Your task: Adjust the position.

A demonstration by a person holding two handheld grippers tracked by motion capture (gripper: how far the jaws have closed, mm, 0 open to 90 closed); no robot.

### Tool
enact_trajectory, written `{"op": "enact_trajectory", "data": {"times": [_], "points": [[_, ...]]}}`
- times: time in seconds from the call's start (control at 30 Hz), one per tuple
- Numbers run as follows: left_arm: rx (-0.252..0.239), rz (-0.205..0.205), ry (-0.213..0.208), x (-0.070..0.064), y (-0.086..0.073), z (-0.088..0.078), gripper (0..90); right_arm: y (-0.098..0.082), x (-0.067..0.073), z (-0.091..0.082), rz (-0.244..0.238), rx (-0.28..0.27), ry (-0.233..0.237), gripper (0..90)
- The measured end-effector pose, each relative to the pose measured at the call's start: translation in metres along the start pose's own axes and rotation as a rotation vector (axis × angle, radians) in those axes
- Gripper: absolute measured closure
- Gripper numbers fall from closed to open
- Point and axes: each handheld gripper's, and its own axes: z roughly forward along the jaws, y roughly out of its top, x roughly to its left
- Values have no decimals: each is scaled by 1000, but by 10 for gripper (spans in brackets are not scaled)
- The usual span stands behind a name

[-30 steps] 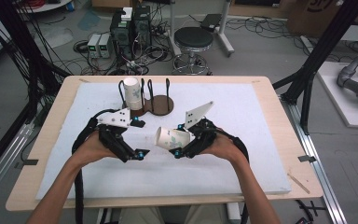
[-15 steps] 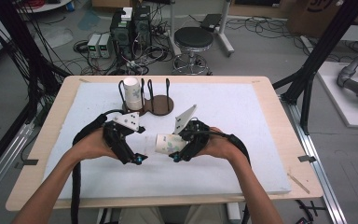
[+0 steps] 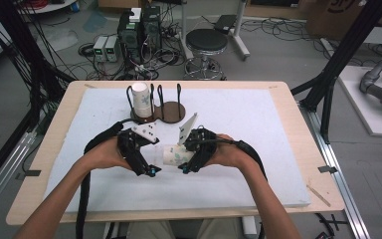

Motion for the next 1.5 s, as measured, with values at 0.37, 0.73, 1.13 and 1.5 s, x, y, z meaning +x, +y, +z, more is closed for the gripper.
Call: {"op": "enact_trajectory", "data": {"times": [0.37, 0.73, 1.13, 1.5], "points": [[1, 12, -15, 0, 5, 7, 34, 1, 0, 2, -4, -1, 8, 298], [-14, 11, -26, -1, 11, 12, 34, 2, 0, 4, -3, -1, 13, 300], [-14, 19, -64, 2, 14, 20, 166, 3, 1, 5, -11, 2, 16, 308], [-18, 16, -76, 4, 13, 22, 204, 4, 2, 7, -16, 3, 17, 310]]}}
